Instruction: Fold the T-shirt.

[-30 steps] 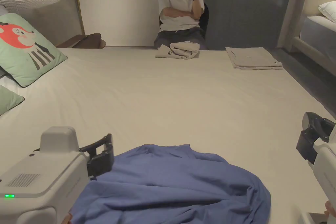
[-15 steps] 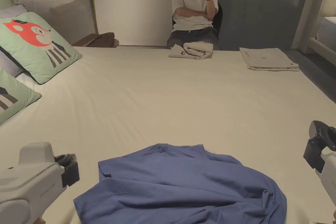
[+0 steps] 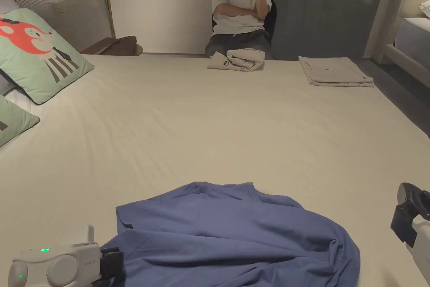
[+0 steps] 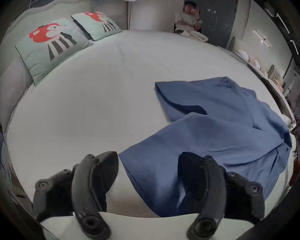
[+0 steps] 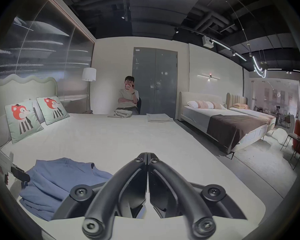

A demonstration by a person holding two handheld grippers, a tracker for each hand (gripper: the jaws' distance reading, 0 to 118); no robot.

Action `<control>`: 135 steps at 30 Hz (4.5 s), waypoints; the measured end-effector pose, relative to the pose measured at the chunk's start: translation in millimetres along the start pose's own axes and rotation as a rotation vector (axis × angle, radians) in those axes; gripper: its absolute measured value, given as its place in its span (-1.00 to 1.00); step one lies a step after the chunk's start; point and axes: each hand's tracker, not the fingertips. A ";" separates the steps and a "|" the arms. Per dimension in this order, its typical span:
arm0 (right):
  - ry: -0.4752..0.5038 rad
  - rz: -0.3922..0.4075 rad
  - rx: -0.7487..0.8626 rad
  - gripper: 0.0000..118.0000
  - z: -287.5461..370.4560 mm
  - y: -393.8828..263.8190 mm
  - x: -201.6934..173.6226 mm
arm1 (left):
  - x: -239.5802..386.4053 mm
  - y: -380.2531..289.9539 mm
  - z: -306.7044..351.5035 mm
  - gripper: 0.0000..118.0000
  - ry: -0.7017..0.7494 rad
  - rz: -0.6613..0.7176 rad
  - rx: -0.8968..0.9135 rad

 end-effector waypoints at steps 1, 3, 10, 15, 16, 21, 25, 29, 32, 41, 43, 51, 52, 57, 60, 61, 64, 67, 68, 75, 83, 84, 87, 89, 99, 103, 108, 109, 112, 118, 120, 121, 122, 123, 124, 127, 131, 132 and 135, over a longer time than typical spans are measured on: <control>-0.002 0.000 -0.008 -1.00 -0.9 -1.9 0.6 | 0.0 -1.3 1.9 0.20 -0.001 -0.002 0.018; -0.004 0.000 -0.018 -1.00 0.4 -3.2 0.4 | -0.7 0.5 4.7 -0.25 0.001 0.001 0.021; 0.025 0.002 -0.172 0.20 -16.2 -16.9 -9.0 | 9.2 0.4 35.5 -0.95 -0.048 -0.005 0.092; 0.082 0.032 -0.420 0.90 -52.5 -56.8 -12.5 | 7.4 0.3 58.0 -0.95 -0.085 0.001 0.140; 0.104 0.025 -0.471 0.90 -59.2 -66.2 -13.0 | 7.3 -0.3 61.1 -0.95 -0.085 -0.001 0.146; 0.120 0.034 -0.645 0.66 -67.7 -91.9 -24.8 | 4.8 -2.9 67.6 -0.95 -0.084 -0.002 0.160; 0.241 -0.079 -0.632 -0.59 -67.8 -96.6 -22.6 | 5.5 -5.0 68.4 -0.95 -0.081 0.003 0.163; 0.266 0.011 -0.525 -0.83 -55.4 -76.2 -29.3 | 5.7 -1.8 81.8 -0.95 -0.108 0.024 0.191; 0.288 -0.065 -0.441 -0.84 -44.9 -52.3 -18.5 | 3.4 9.5 103.8 -0.95 -0.124 0.044 0.254; 0.314 -0.056 -0.086 -0.84 9.7 56.0 -14.5 | 4.2 57.2 196.7 -0.95 -0.171 0.038 0.530; 0.309 -0.074 -0.013 -0.84 10.8 71.8 -6.5 | 3.1 69.1 217.9 -0.95 -0.181 0.039 0.589; 0.293 -0.105 0.217 -0.84 47.4 141.2 -1.7 | 3.7 118.9 278.7 -0.95 -0.211 0.035 0.759; 0.292 -0.103 0.232 -0.84 49.0 148.8 -1.1 | 5.3 127.0 282.1 -0.95 -0.213 0.025 0.768; 0.274 -0.091 0.289 -0.84 41.4 179.6 1.7 | 21.6 165.8 286.2 -0.95 -0.234 0.001 0.816; 0.263 -0.094 0.297 -0.84 23.2 193.6 2.2 | 30.5 194.3 275.3 -0.95 -0.243 -0.007 0.814; 0.255 -0.091 0.301 -0.84 16.8 197.0 1.1 | 33.2 204.0 270.9 -0.95 -0.249 -0.007 0.809; 0.244 -0.097 0.296 -0.84 -7.8 206.5 1.2 | 38.0 232.8 254.1 -0.95 -0.270 0.010 0.793; 0.234 -0.095 0.302 -0.84 -34.2 216.1 -0.3 | 46.9 260.2 239.5 -0.95 -0.260 0.014 0.787; 0.231 -0.088 0.307 -0.84 -42.9 220.1 -2.3 | 49.3 269.7 234.6 -0.95 -0.257 0.016 0.787; 0.213 -0.074 0.329 -0.84 -102.8 241.3 -9.8 | 64.8 328.9 208.5 -0.95 -0.245 0.031 0.805; 0.189 -0.068 0.322 -0.84 -159.0 251.1 -16.1 | 76.4 370.0 183.1 -0.95 -0.235 0.036 0.825; 0.186 -0.066 0.319 -0.84 -162.8 250.4 -16.8 | 76.9 371.9 179.7 -0.95 -0.235 0.037 0.822; 0.186 -0.060 0.314 -0.84 -169.3 245.6 -19.9 | 78.0 373.8 168.7 -0.95 -0.230 0.034 0.808; 0.186 -0.056 0.307 -0.84 -173.2 242.4 -20.5 | 77.5 372.7 161.8 -0.95 -0.226 0.036 0.796; 0.194 -0.034 0.213 -0.84 -148.0 200.0 -14.4 | 70.1 318.9 158.3 -0.95 -0.209 0.011 0.717; 0.205 -0.009 0.130 -0.84 -107.7 164.6 -10.9 | 58.8 270.7 162.0 -0.95 -0.216 0.021 0.652; 0.229 -0.025 0.010 -0.84 -56.0 118.2 -1.9 | 39.4 197.2 162.3 -0.95 -0.225 0.043 0.553; 0.234 -0.024 -0.014 -0.84 -47.1 109.4 0.3 | 35.9 183.0 161.9 -0.95 -0.222 0.048 0.527; 0.240 -0.036 -0.101 -0.84 -21.4 83.5 6.0 | 23.9 141.9 159.0 -0.95 -0.211 0.061 0.458; 0.239 -0.075 -0.243 -0.84 26.2 24.3 9.9 | 3.4 61.1 146.8 -0.95 -0.186 0.112 0.317; 0.226 -0.078 -0.291 -0.84 37.2 4.5 10.9 | -3.5 37.9 140.3 -0.95 -0.184 0.132 0.263; 0.224 -0.090 -0.328 -0.84 40.5 -6.1 12.1 | -6.9 26.6 136.3 -0.95 -0.184 0.148 0.241; 0.224 -0.112 -0.363 -0.84 38.8 -21.2 17.9 | -9.6 16.6 131.8 -0.95 -0.179 0.157 0.214; 0.222 -0.119 -0.391 -0.84 38.3 -31.7 20.5 | -11.5 8.2 127.5 -0.95 -0.170 0.164 0.190; 0.209 -0.109 -0.422 -0.84 38.7 -42.0 20.8 | -13.6 -0.8 122.9 -0.95 -0.162 0.168 0.168; 0.198 -0.107 -0.517 -0.84 43.3 -50.2 17.0 | -18.0 -22.8 109.2 -0.95 -0.138 0.171 0.103; 0.168 -0.092 -0.627 -0.84 38.8 -85.8 19.4 | -21.7 -42.3 91.4 -0.95 -0.101 0.199 0.003; 0.166 -0.106 -0.652 -0.84 37.3 -92.2 20.3 | -23.2 -45.4 88.4 -0.95 -0.106 0.215 -0.006; 0.153 -0.119 -0.701 -0.84 34.0 -109.3 24.9 | -25.3 -53.6 80.2 -0.95 -0.098 0.215 -0.032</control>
